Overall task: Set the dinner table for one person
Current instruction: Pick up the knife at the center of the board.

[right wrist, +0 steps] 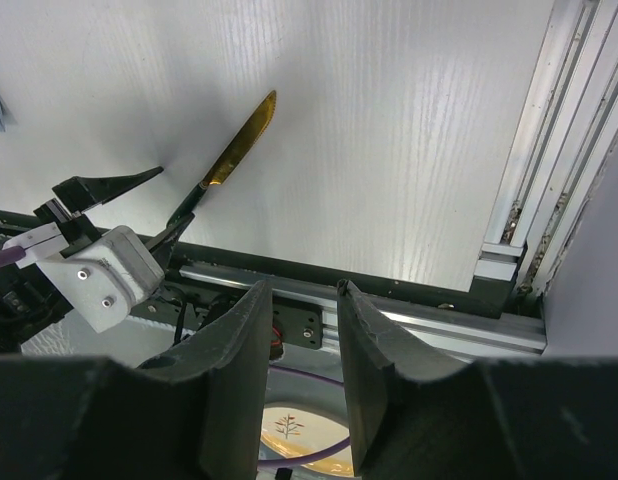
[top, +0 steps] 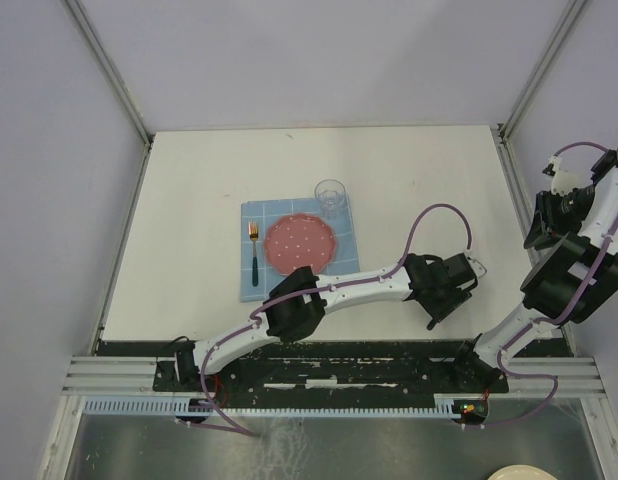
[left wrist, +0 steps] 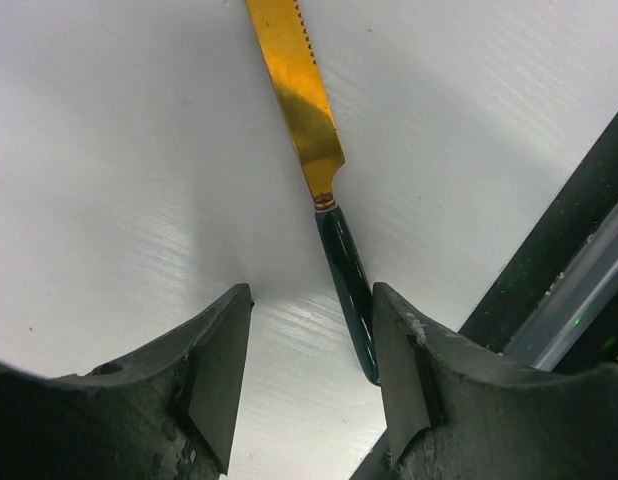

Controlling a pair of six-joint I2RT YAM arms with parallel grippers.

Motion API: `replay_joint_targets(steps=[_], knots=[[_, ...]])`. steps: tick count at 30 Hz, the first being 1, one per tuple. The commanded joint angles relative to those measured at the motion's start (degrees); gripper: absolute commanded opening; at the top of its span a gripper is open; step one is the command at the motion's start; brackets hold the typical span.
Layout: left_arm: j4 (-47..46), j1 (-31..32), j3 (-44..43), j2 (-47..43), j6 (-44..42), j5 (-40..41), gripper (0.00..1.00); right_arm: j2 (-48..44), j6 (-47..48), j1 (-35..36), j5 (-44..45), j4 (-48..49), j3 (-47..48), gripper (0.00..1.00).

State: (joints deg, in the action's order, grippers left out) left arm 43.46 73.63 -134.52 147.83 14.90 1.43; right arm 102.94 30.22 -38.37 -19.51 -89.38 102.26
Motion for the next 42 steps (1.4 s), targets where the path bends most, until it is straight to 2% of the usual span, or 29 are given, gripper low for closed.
replay_joint_targets(steps=[1,11,18,27,35,40,42], knots=[[3.5,-0.2,-1.6,0.7,-1.0,-0.4,0.59,-2.2,-0.6,-0.4,-1.2,0.5,-0.1,0.40],[2.8,-0.2,-2.6,-0.6,-1.1,-0.1,0.59,-2.2,-1.2,-0.3,-2.0,0.5,-0.4,0.40],[0.0,-0.3,-1.3,-1.4,-0.2,-5.8,0.59,-2.1,-1.4,-0.3,-2.1,-0.2,0.8,0.40],[-0.8,-0.4,-2.2,-2.9,-2.5,-1.5,0.61,-2.3,-2.3,-0.4,-2.8,0.1,0.4,0.40],[-1.2,-0.3,-2.0,-0.2,0.9,-5.4,0.61,-2.1,-2.7,-0.3,-3.2,0.0,0.7,0.40],[-2.8,-0.3,0.9,0.5,1.2,-6.0,0.60,-2.4,-2.2,-0.3,-2.5,0.0,0.2,0.40],[-2.8,-0.3,1.5,1.0,0.5,-5.3,0.53,-2.7,-2.3,-0.3,-2.5,0.3,-0.3,0.40]])
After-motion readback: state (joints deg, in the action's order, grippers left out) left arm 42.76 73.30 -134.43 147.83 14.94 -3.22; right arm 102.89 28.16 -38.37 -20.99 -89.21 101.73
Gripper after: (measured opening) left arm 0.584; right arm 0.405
